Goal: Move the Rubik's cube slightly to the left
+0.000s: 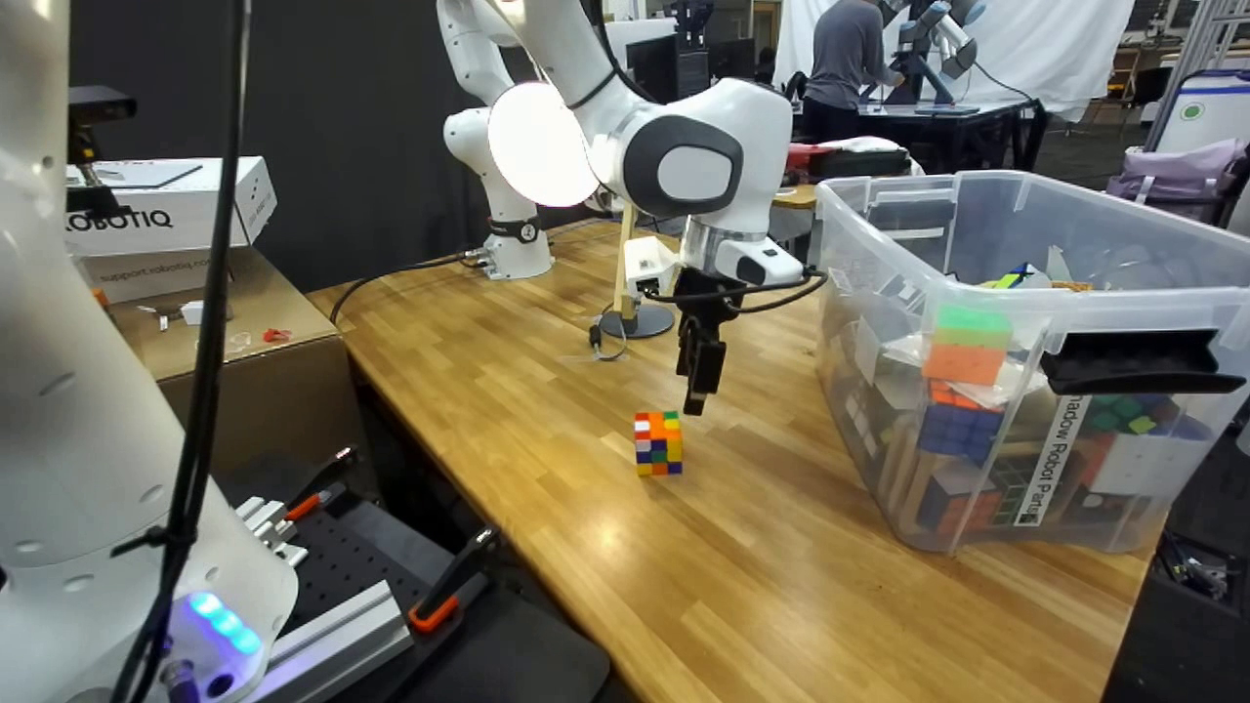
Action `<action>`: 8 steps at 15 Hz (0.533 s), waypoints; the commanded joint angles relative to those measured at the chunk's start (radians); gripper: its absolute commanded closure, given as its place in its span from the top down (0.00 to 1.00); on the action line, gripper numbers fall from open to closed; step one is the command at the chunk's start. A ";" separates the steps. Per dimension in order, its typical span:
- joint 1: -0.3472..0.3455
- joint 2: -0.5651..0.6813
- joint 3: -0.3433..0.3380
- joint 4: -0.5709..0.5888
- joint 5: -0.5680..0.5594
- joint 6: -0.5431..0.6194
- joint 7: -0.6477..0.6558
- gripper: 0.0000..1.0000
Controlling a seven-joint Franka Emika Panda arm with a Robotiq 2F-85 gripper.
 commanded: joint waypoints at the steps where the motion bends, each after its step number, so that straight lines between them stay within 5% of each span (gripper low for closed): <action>1: 0.004 -0.112 -0.020 -0.086 -0.018 0.024 -0.004 1.00; 8: -0.018 -0.377 -0.072 -0.221 -0.021 -0.005 0.068 1.00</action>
